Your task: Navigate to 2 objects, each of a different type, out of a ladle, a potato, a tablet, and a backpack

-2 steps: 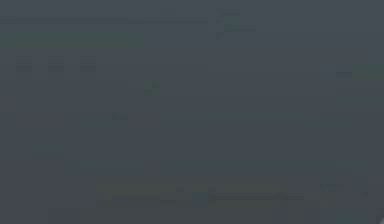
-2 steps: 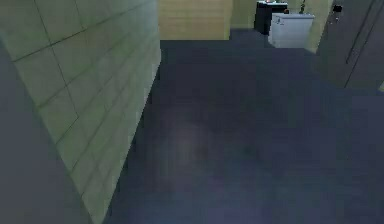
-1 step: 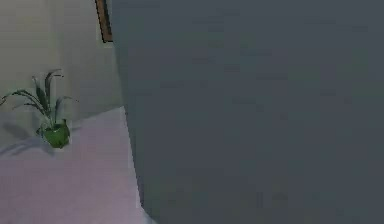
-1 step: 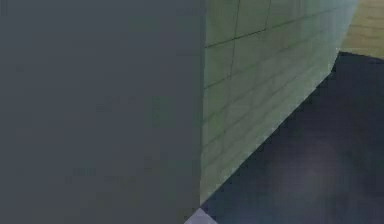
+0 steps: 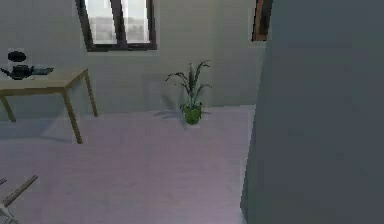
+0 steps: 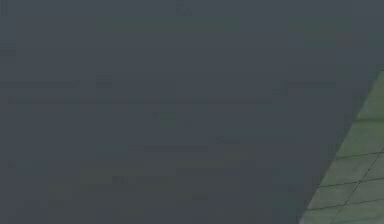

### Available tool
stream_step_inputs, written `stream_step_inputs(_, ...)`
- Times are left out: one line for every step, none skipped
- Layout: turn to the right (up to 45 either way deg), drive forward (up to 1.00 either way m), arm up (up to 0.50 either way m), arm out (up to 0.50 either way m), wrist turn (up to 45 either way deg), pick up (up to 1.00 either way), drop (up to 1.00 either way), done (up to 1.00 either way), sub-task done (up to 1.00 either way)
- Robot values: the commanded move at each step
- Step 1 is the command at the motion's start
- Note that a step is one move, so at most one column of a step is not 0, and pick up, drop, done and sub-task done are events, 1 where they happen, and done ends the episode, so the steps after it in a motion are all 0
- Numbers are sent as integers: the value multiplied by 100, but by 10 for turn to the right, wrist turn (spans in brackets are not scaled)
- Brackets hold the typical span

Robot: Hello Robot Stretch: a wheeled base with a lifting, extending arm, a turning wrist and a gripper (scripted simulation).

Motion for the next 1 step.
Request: stream_step_inputs(0,100,0,0,0,0,0,0,0)
